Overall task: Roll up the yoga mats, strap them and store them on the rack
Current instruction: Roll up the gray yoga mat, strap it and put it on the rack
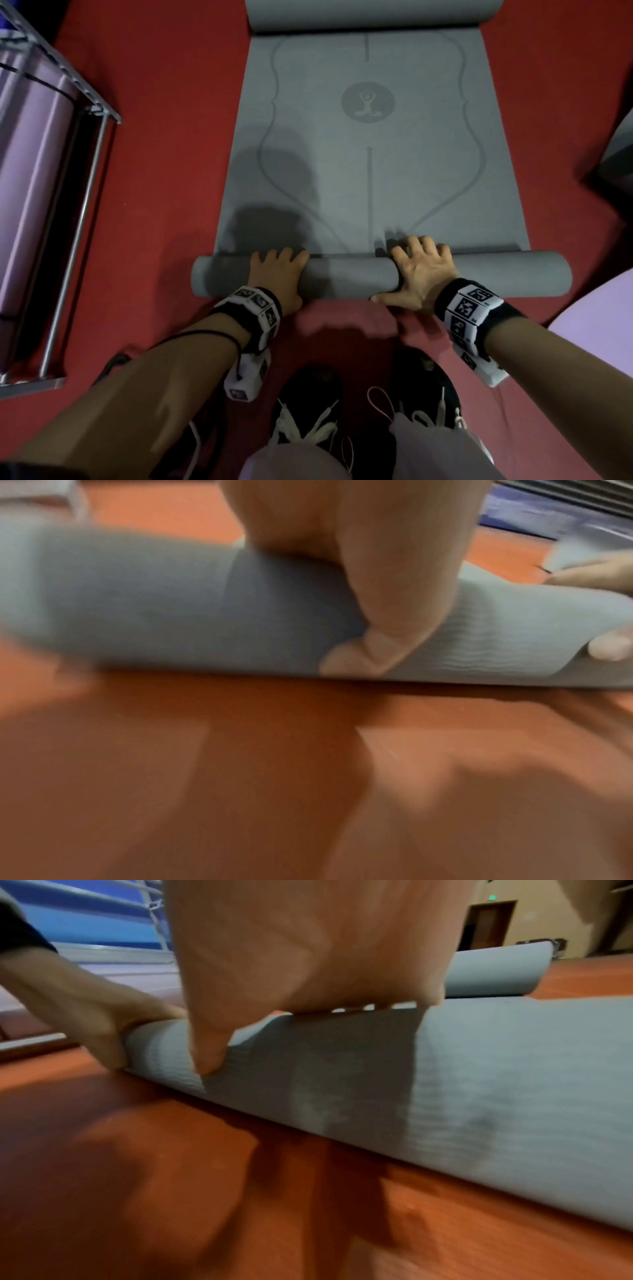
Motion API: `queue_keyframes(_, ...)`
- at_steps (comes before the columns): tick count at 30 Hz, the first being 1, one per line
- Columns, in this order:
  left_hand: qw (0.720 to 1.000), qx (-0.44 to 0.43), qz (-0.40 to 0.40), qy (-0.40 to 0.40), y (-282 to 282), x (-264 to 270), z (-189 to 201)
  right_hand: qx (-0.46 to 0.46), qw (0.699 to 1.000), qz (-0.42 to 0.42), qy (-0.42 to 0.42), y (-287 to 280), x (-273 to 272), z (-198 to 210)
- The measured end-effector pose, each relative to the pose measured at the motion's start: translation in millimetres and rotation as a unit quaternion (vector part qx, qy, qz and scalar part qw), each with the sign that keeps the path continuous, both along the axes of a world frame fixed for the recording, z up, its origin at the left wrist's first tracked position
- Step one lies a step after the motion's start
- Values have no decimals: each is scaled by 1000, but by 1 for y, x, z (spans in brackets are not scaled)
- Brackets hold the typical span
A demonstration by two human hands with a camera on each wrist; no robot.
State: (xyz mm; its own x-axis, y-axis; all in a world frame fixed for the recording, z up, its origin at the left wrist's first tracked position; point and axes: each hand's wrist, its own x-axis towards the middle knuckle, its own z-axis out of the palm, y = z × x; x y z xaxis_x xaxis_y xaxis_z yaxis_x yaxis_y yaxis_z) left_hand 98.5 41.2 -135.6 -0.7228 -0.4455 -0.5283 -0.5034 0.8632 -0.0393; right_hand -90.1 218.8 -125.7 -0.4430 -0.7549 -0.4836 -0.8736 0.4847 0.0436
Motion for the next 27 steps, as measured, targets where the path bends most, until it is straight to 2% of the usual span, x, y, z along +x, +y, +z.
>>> queue_keyframes(9,988,143,49,-32,-28,-27,16,-29,998,-22,41,10,15,-5)
queue_keyframes(12,972,204,66,-95,-21,-28,17,-46,997,-55,24,20,26,-6)
queue_keyframes(17,959,221,67,-164,-15,-33,14,-100,990,-82,50,40,42,-17)
queue_keyframes(20,967,172,47,-180,-8,-24,14,-92,991,-90,25,37,36,-13)
queue_keyframes(23,994,71,0,-79,1,-16,19,-54,994,-92,-16,28,25,-6)
queue_keyframes(27,998,-33,-40,34,8,-4,23,-57,991,-102,-68,15,6,1)
